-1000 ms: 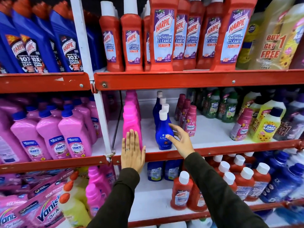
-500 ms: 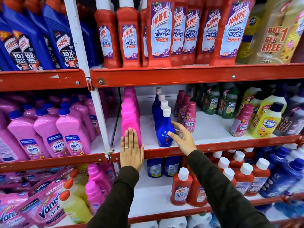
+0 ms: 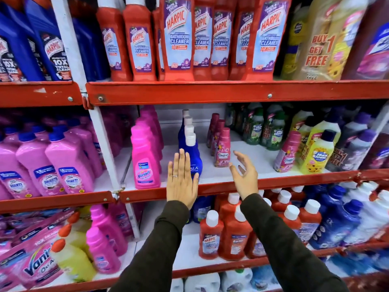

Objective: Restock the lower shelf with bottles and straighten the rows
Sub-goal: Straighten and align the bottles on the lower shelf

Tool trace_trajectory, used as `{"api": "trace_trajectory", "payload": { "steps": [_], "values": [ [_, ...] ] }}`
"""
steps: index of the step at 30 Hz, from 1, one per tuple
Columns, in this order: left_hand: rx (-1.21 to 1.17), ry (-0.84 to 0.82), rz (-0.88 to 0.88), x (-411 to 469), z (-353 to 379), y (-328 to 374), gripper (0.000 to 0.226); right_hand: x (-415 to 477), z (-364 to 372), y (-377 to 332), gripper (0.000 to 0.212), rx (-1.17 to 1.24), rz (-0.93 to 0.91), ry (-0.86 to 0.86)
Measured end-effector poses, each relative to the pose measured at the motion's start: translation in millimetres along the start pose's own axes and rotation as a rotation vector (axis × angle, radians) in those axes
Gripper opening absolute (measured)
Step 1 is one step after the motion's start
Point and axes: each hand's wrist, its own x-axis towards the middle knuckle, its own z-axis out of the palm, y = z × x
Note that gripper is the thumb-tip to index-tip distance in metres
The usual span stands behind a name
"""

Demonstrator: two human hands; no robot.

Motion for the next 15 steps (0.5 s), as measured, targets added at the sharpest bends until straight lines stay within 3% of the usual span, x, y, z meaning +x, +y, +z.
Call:
{"api": "trace_trajectory", "payload": {
  "steps": [5,9,15],
  "values": [
    [0.005,-0.036,0.012,-7.2,24.9,16.7,0.083,25.1,-55.8,0.9,0.052,-0.157,-0.138,0.254],
    [0.023,-0.037,-0.015,-14.8,36.3,13.9,0.082,54.1,-92.7,10.9,0.071,-0.231,-0.086,0.44],
    [0.044,-0.027,0.009,-13.6,36.9,13.9,0.08,94.7,-122.6,28.2,0.08,-0.333,0.155,0.412]
  ]
}}
